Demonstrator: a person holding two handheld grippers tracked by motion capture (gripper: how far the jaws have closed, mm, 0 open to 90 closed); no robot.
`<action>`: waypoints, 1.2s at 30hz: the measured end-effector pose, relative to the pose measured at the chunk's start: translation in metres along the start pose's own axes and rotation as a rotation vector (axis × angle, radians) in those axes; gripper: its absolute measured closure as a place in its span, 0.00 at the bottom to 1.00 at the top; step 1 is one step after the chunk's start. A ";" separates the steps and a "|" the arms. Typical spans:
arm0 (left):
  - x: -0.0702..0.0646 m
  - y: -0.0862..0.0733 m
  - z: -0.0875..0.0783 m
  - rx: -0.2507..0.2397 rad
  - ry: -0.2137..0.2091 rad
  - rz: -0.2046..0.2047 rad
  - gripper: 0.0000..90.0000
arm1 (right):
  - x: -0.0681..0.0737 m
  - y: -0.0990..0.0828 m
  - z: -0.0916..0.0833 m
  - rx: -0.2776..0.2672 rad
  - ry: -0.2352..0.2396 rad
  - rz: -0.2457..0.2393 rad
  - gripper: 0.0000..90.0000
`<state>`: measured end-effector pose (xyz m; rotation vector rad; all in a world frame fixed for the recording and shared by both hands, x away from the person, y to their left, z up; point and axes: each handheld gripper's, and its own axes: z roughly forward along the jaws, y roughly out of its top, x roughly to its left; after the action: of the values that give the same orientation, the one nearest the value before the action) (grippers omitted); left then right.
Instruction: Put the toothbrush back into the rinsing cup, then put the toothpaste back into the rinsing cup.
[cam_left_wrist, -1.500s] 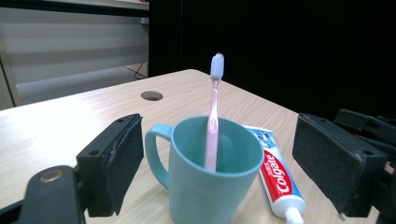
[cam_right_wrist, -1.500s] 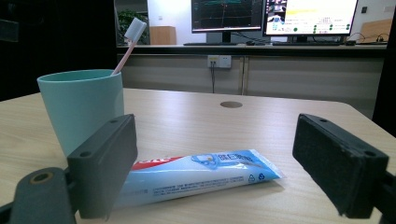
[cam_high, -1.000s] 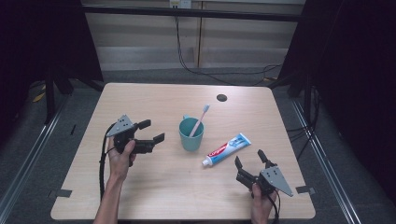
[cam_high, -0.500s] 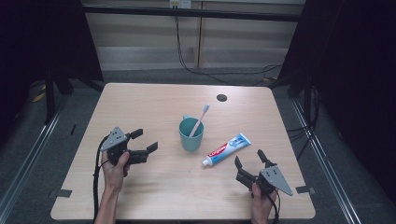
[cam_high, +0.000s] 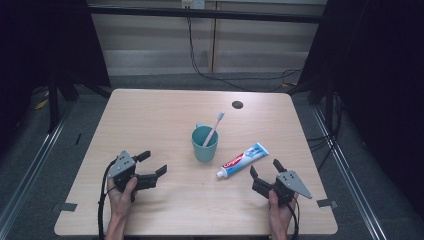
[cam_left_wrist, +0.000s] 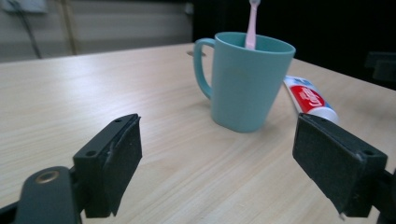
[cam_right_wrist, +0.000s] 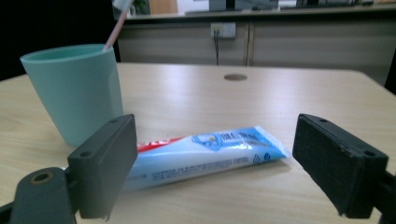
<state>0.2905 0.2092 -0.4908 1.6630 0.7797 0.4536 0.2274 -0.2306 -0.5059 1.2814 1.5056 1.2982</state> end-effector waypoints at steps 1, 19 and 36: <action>0.000 -0.001 0.000 0.009 -0.007 -0.006 0.17 | 0.000 0.001 0.001 0.019 0.000 -0.005 0.14; -0.012 -0.019 -0.009 -0.063 0.064 0.029 0.17 | 0.011 0.029 0.026 0.259 0.059 0.008 0.19; -0.017 -0.023 -0.017 -0.128 0.088 0.058 0.18 | -0.003 0.054 0.056 0.464 0.069 0.073 0.25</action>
<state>0.2622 0.2113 -0.5069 1.5573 0.7524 0.6090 0.2924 -0.2229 -0.4639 1.6040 1.8981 1.0799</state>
